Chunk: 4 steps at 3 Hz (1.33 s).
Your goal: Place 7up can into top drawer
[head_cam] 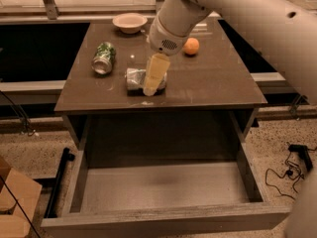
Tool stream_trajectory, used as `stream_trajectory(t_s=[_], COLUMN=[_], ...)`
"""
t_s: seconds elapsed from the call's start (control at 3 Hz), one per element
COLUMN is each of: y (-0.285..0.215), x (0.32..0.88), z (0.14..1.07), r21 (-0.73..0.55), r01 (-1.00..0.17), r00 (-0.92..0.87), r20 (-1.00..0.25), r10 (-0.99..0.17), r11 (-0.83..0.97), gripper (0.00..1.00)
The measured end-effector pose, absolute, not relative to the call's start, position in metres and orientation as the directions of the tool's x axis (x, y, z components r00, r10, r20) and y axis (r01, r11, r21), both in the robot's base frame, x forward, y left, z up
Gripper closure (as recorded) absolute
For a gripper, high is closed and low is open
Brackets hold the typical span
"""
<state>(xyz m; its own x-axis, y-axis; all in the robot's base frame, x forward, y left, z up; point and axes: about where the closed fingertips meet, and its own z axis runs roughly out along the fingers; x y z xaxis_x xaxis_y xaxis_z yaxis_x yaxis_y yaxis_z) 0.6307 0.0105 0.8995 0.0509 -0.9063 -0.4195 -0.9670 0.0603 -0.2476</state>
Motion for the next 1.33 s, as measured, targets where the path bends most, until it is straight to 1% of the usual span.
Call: stream_trajectory(t_s=[0.33, 0.67, 1.0, 1.33], y=[0.027, 0.028, 0.020, 0.009], x=[0.647, 0.659, 0.661, 0.654], z=[0.876, 0.849, 0.830, 0.829], r21=[-0.209, -0.162, -0.126, -0.133], r01=[-0.977, -0.986, -0.990, -0.987], r00=[0.055, 0.027, -0.015, -0.038], r20=[-0.413, -0.401, -0.384, -0.374], r10=[-0.909, -0.916, -0.923, -0.927], r11=[0.035, 0.041, 0.069, 0.094], gripper=[0.00, 0.00, 0.18, 0.42])
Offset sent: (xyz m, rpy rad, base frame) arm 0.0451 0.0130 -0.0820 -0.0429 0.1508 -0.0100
